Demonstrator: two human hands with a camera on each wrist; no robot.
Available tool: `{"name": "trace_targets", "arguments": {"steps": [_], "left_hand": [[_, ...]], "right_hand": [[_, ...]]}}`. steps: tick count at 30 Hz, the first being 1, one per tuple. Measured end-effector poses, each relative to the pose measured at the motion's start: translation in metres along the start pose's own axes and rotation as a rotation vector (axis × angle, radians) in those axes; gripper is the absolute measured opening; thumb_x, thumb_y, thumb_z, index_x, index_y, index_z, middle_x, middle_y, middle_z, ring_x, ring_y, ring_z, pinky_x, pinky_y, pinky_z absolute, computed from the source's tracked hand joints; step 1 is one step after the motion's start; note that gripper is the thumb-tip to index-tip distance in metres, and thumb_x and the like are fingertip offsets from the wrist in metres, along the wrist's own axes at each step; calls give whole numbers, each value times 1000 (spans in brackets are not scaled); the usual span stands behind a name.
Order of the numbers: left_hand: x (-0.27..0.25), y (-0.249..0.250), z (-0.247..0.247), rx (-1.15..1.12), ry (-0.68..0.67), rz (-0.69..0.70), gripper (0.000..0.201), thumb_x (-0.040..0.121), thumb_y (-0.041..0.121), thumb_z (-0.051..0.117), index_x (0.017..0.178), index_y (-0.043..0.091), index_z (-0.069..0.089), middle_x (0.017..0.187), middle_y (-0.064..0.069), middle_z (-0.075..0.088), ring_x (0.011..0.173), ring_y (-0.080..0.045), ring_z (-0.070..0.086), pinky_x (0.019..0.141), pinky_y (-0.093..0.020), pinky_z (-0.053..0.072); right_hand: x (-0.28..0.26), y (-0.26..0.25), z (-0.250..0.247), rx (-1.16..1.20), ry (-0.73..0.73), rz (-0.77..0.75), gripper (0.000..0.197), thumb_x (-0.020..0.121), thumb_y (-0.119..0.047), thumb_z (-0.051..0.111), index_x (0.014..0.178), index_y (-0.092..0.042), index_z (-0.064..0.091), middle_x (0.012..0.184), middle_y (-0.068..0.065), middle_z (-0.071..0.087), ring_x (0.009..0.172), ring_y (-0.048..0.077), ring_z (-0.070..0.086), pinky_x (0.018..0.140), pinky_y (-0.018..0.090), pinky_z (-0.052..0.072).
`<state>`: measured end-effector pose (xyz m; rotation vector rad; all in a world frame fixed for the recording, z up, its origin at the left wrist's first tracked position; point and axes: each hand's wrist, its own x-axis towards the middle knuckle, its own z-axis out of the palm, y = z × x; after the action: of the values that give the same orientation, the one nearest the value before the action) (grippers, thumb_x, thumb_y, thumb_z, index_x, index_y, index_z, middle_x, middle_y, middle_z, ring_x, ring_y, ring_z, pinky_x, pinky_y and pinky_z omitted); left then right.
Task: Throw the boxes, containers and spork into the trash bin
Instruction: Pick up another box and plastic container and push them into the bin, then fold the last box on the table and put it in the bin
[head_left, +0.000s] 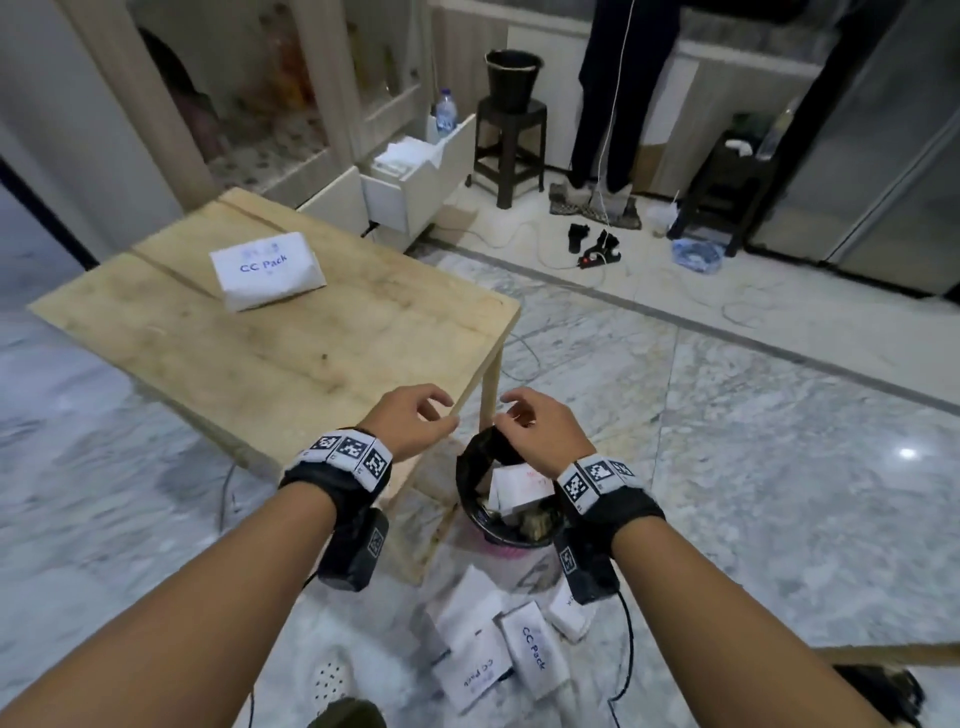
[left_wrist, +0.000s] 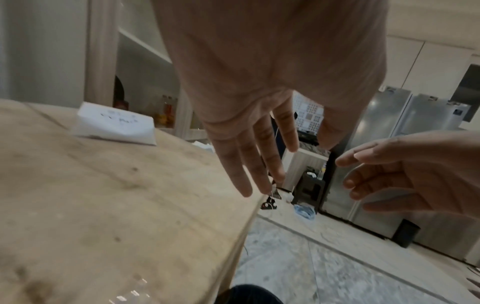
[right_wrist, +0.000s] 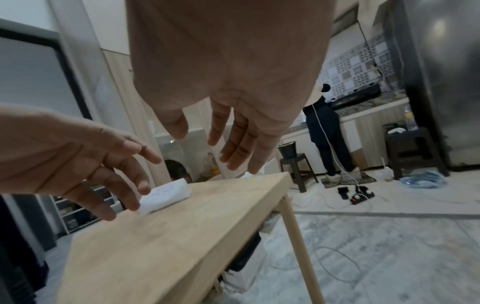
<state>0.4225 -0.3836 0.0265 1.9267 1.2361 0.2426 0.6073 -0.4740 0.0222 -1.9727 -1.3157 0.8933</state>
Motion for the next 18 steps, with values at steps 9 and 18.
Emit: {"name": "trace_targets", "arguments": {"steps": [9,18], "left_hand": [[-30,-63,-144,-81,174,20,22,77,40,68,96,29,65,84,-1,70,75,-18,65,78,-36,55],[-40,-140,-272,-104,280,29,27,76,40,71,99,26,66,88,-2,69,79,-19,63,79,-31,51]], "right_hand": [[26,-124,70,-18,5,-141,32,88,-40,63,116,-25,63,103,-1,67,94,12,63,89,30,51],[77,-235,159,37,10,-157,31,91,-39,61,118,-22,62,98,-4,63,79,4,59,68,13,42]]}}
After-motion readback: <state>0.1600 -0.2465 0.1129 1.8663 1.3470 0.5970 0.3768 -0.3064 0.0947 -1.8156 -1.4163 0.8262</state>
